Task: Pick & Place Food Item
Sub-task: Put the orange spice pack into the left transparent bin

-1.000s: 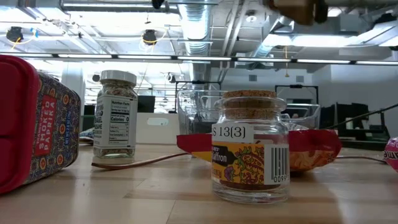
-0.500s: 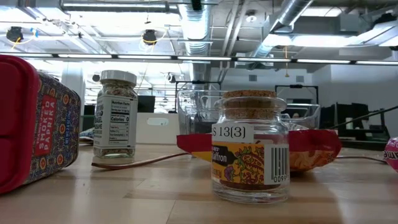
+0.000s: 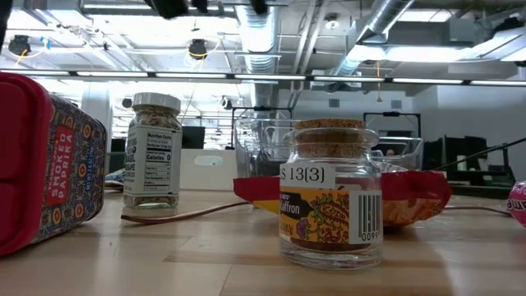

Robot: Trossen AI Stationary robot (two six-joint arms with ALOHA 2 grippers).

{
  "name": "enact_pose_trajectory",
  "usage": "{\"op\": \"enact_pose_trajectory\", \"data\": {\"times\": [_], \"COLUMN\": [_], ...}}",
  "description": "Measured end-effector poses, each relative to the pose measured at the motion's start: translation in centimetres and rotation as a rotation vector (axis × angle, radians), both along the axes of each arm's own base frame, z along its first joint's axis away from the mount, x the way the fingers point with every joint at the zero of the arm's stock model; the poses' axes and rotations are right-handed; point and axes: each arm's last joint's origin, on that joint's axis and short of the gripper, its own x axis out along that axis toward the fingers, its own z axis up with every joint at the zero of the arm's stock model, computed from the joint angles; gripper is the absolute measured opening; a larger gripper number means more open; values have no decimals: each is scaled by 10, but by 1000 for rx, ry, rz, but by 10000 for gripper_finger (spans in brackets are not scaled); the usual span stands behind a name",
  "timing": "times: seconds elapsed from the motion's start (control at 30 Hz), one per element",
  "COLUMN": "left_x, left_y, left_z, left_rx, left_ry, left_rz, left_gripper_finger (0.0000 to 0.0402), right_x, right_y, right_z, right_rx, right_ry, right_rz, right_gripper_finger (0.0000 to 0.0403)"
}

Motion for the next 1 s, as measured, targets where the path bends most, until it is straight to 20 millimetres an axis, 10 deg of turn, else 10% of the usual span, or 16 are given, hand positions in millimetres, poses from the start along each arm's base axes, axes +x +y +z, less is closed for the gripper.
{"op": "enact_pose_trajectory", "data": {"times": [0.3, 1.0], "left_x": [-1, 5], "left_y": [-4, 0], "left_z": [31, 36], "left_rx": [476, 854], "left_ry": [361, 436], "left_rz": [494, 602], "left_gripper_finger": [236, 236], "right_x": [9, 62], "right_y": [-17, -39], "right_z": [-7, 0], "right_rx": [176, 262], "right_ry": [-63, -54], "right_rz": [32, 173], "right_gripper_finger": [10, 9]}}
